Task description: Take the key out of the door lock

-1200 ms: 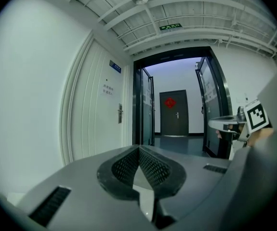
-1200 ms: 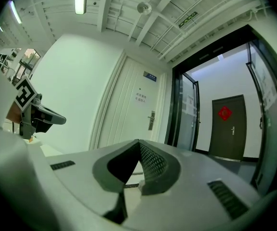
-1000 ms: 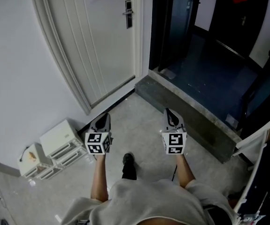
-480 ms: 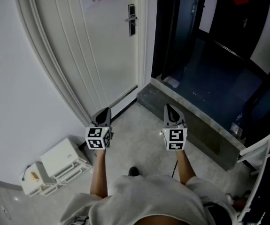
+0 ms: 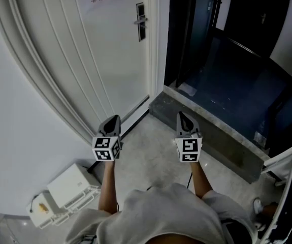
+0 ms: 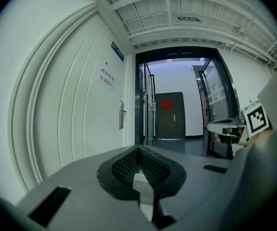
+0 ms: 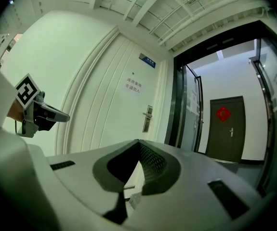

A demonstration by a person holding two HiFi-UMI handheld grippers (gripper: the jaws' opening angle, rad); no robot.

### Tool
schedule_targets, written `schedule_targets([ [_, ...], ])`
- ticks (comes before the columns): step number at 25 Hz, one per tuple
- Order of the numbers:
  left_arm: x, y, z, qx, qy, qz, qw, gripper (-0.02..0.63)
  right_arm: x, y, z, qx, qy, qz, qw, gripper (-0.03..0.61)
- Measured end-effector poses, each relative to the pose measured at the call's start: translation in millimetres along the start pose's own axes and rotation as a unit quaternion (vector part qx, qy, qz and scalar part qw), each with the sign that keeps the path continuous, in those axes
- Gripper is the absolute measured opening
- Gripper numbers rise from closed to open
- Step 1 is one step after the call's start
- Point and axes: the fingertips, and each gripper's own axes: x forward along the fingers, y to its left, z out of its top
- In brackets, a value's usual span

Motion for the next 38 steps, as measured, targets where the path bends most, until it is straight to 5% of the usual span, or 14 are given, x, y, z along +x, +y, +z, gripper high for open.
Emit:
schedule_targets([
  [18,138,41,-20,0.008,0.019,-0.005,0.9998,0.018,133,-25,-54,0.014,0.02,0.014,1.0,0.023],
  [38,460,136,38,0.009,0.017,0.012,0.9997,0.018,470,-125,-48,-0.004,0.007,0.071,0.997,0.023],
])
